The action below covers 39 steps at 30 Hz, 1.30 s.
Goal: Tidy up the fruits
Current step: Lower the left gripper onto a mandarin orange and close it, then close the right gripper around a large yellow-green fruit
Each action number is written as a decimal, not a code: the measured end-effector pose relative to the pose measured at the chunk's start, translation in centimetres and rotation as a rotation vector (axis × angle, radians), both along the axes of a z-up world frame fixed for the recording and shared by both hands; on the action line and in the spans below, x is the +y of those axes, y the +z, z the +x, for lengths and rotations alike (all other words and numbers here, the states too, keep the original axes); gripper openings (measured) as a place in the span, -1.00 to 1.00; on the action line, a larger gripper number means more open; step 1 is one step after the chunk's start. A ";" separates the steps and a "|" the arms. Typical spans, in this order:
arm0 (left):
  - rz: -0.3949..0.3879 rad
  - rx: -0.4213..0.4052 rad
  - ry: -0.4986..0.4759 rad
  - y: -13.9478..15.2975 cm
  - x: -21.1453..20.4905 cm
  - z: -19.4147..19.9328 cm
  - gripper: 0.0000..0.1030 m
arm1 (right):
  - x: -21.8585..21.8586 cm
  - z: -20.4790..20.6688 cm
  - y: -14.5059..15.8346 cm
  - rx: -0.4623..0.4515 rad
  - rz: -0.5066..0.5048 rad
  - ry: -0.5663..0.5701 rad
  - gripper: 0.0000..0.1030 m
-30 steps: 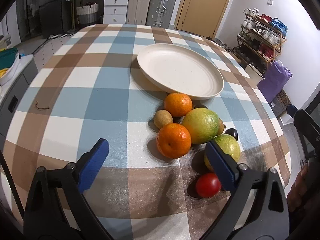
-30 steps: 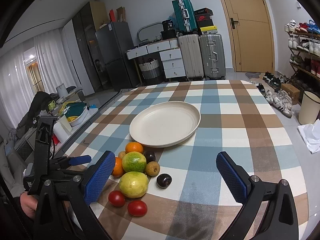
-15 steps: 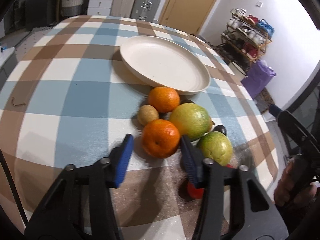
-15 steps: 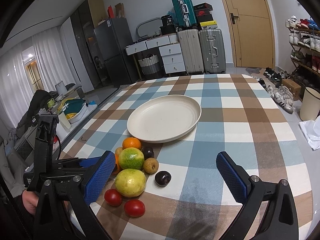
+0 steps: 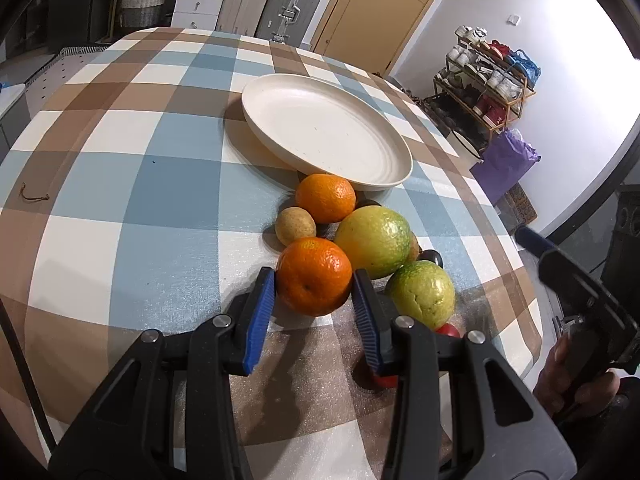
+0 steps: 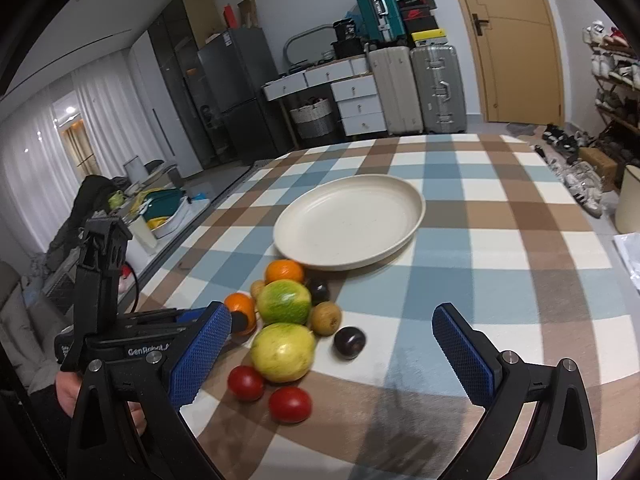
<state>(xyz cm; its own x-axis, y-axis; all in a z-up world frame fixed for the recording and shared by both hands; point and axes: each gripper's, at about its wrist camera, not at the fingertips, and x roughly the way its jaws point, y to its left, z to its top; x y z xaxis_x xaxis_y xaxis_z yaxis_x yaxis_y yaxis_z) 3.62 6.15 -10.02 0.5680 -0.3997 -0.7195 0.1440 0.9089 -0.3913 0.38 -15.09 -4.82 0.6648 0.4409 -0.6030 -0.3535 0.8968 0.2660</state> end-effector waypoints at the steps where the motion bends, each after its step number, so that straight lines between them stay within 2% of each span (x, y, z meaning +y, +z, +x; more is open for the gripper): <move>1: -0.001 -0.002 0.001 0.0 0.1 -0.1 -0.30 | 0.1 0.0 -0.1 0.005 0.004 0.006 1.00; 14: -0.008 -0.055 0.013 1.7 1.2 -1.6 -0.30 | 2.5 0.1 -2.3 0.102 0.034 0.080 1.00; 21: -0.013 -0.064 0.012 2.1 1.5 -2.2 -0.30 | 3.0 0.8 -3.6 0.179 0.068 0.084 0.99; 32: -0.018 -0.066 0.012 2.2 1.8 -2.4 -0.30 | 4.0 1.4 -4.6 0.242 0.089 0.107 0.99; 35: -0.017 -0.065 0.010 2.2 1.8 -2.4 -0.30 | 4.2 1.6 -4.7 0.246 0.085 0.103 0.97; 39: -0.024 -0.058 0.010 2.2 2.0 -2.3 -0.30 | 4.3 1.8 -4.9 0.250 0.094 0.099 0.84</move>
